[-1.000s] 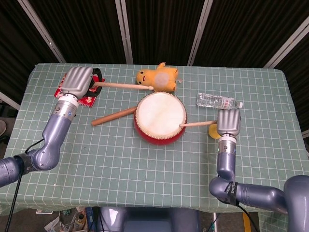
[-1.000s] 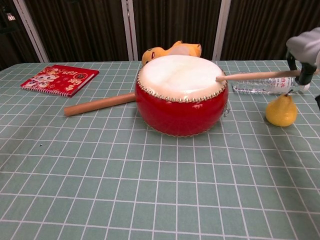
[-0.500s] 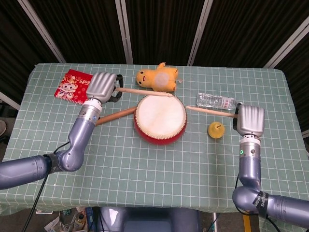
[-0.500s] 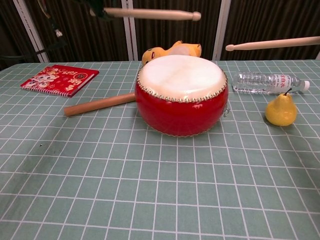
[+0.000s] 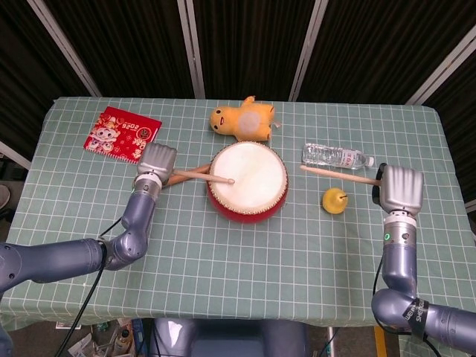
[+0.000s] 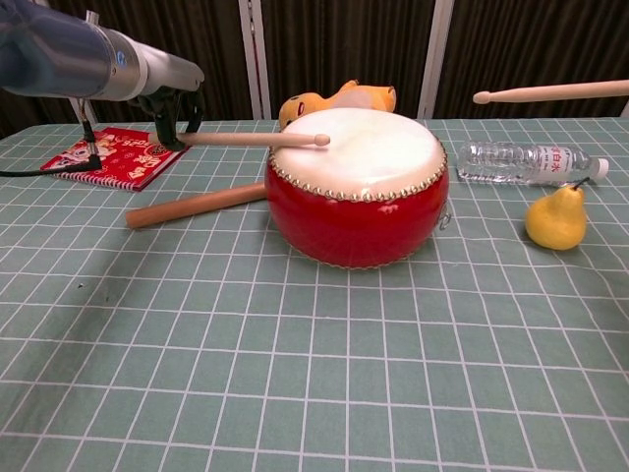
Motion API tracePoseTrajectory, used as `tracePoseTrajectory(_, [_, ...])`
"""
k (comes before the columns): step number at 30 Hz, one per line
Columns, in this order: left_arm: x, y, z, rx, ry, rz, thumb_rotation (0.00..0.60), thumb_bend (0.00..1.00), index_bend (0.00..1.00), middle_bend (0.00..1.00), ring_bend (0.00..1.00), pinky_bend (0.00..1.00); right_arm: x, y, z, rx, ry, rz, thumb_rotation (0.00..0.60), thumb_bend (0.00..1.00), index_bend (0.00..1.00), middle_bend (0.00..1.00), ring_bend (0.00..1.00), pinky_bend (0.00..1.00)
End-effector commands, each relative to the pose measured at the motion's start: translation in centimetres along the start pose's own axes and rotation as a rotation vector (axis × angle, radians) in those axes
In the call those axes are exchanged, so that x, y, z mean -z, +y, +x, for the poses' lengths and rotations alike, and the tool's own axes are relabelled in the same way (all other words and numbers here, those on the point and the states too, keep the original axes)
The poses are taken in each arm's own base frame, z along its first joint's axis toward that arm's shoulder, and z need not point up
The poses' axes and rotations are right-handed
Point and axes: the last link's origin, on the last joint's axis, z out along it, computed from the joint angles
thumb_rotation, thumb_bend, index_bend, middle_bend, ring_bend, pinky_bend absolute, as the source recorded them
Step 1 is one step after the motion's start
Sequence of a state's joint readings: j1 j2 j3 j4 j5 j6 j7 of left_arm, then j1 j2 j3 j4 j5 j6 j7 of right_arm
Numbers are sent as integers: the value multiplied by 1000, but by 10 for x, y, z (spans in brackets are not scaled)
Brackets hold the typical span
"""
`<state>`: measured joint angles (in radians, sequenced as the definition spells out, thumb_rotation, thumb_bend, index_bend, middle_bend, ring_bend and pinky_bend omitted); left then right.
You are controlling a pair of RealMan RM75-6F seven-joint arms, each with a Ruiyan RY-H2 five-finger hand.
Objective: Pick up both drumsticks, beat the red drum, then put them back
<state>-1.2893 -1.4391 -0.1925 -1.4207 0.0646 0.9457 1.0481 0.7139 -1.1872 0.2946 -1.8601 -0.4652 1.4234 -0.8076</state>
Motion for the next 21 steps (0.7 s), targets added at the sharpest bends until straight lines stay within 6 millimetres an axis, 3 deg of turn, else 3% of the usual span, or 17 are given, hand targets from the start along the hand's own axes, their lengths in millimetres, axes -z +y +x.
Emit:
tracePoseTrajectory(1, [6,-3,75,294,280,-68,600,583,785,1000,1000,1000,0,-3,4,-19,15,11,600,772,949,1000,1000,1000])
tracePoseTrajectory(6, [22,-17,115,411,386,-98,600,583,785,1000,1000,1000,2,-16,19,-62,57,54,600,772,948,1000,1000,1000])
tracePoseTrajectory(9, [27,-27,125,430,410,-93,600,583,785,1000,1000,1000,4,-29,29,-115,82,98,600,771,949,1000,1000,1000])
tracePoseTrajectory(15, [28,-49,124,398,402,-46,600,583,785,1000,1000,1000,8,-54,38,-274,38,166,600,771,949,1000,1000,1000])
tracePoseTrajectory(21, [27,-71,113,383,380,-17,600,583,785,1000,1000,1000,9,-83,19,-274,-22,206,600,772,948,1000,1000,1000])
